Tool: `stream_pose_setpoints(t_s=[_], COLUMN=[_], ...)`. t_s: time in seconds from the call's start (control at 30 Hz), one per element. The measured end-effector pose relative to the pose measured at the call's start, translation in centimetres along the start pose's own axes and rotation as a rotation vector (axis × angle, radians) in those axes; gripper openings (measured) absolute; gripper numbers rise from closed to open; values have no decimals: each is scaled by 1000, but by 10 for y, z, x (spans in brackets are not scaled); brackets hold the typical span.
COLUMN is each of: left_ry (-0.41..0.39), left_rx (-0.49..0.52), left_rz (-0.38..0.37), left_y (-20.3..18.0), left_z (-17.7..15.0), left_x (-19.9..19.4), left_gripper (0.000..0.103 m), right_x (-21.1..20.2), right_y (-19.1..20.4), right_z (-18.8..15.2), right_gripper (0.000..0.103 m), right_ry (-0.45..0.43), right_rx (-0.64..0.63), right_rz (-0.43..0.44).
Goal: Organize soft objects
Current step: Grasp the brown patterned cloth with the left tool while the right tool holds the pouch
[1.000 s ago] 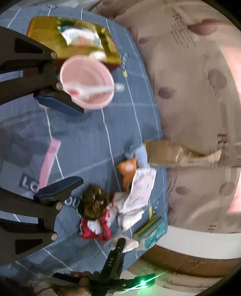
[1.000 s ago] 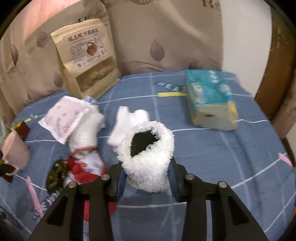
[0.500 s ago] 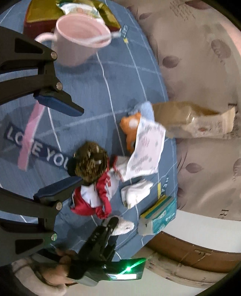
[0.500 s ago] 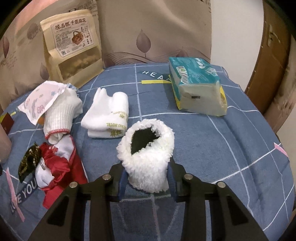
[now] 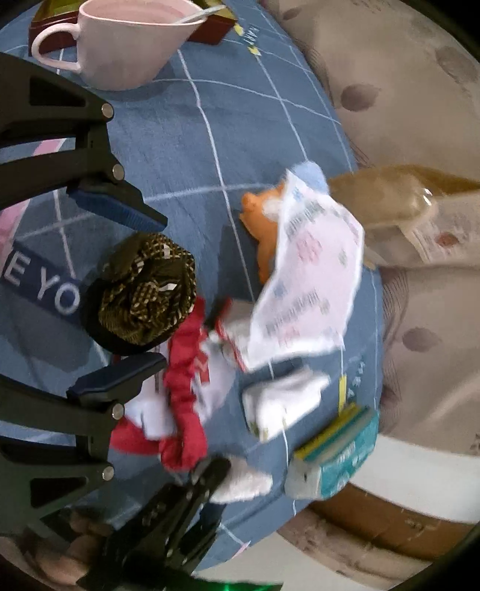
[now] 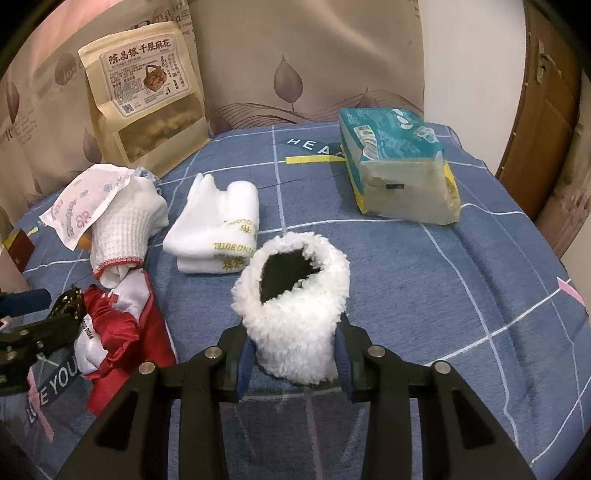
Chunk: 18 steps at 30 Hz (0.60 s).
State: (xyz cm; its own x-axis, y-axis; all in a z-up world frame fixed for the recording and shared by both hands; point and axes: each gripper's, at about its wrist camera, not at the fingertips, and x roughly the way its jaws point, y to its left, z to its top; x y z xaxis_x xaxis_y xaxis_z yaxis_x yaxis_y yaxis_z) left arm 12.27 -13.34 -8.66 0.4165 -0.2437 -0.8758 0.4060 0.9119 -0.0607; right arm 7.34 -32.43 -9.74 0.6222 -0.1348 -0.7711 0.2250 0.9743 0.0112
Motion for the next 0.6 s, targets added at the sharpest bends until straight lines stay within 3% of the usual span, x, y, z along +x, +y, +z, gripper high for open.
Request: stream_pose_setpoints(t_s=[0.17, 0.27, 0.43, 0.6], left_ry=[10, 29, 33, 24], left_rx=[-52, -62, -32, -35], left_rz=[-19, -41, -43, -56], left_y=[25, 33, 35, 37], left_z=[-8, -15, -24, -21], left_x=[4, 5, 6, 5], left_gripper=[68, 52, 52, 41], right_x=[1, 1, 1, 2], right_y=[1, 1, 1, 0], right_z=[0, 0, 0, 0], right_gripper=[35, 35, 35, 36], right_ry=[3, 3, 3, 6], right_rx=[2, 2, 2, 5], right_rz=[4, 3, 3, 7])
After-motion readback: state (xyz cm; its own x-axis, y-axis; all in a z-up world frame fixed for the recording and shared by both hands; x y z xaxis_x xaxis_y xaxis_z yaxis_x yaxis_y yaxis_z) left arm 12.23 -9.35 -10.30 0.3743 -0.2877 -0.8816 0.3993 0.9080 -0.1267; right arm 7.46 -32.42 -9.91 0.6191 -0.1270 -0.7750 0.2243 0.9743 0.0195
